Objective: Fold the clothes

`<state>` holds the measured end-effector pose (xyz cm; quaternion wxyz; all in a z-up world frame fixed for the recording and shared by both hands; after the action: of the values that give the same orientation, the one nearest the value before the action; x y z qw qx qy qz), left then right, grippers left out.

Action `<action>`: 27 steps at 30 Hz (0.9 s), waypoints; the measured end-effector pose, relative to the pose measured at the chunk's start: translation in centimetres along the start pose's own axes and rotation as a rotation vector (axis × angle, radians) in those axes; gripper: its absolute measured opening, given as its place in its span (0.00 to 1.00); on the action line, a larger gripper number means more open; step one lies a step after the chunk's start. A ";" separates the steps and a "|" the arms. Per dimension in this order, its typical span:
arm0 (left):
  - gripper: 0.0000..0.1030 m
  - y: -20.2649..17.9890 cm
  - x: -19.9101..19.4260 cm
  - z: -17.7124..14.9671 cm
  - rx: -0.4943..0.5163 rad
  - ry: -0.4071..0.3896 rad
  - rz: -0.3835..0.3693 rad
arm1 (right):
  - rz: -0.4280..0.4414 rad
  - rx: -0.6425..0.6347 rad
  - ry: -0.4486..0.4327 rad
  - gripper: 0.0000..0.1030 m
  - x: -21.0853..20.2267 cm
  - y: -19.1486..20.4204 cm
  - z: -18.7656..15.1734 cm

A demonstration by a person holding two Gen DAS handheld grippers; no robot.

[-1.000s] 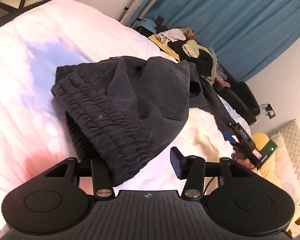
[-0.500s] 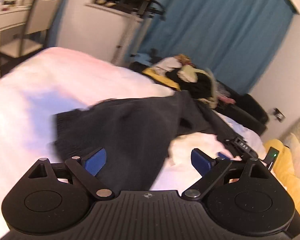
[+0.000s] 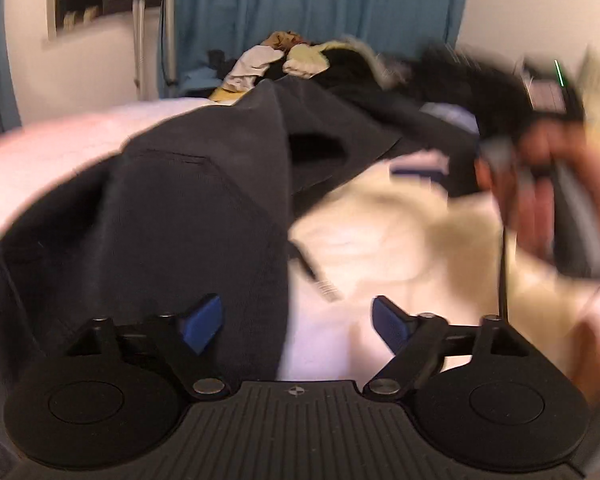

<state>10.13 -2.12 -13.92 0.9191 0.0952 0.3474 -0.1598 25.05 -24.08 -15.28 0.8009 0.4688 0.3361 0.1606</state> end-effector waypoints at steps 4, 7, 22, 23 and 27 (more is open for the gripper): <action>0.67 0.0 1.4 -0.6 0.074 0.006 0.059 | -0.045 -0.042 0.022 0.81 4.3 2.0 0.5; 0.54 0.0 2.5 -1.1 0.109 0.033 0.080 | -0.111 -0.088 0.034 0.50 6.0 2.8 0.4; 0.05 7.8 -2.7 -0.2 -0.325 -0.103 -0.023 | -0.505 -0.652 -0.123 0.06 -9.1 10.1 3.3; 0.05 8.2 -3.3 -0.3 -0.345 -0.110 -0.017 | -0.559 -0.713 -0.142 0.06 -10.8 10.5 3.8; 0.04 9.4 -5.7 -0.9 -0.416 -0.130 0.008 | -0.788 -0.934 -0.217 0.06 -18.5 8.8 4.5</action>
<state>8.95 8.17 -10.17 0.9399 -0.1057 0.3127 -0.0869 15.26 -33.12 0.98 0.9502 -0.0766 0.2948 -0.0657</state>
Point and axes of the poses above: each gripper's, at about its wrist camera, not at the fingertips, and x roughly the way its jaws point, y to its left, z to its top, the point moved 1 cm from there along x, roughly the way its jaws point, and after that the axes turned 2 degrees about y, right-handed, at the moved point
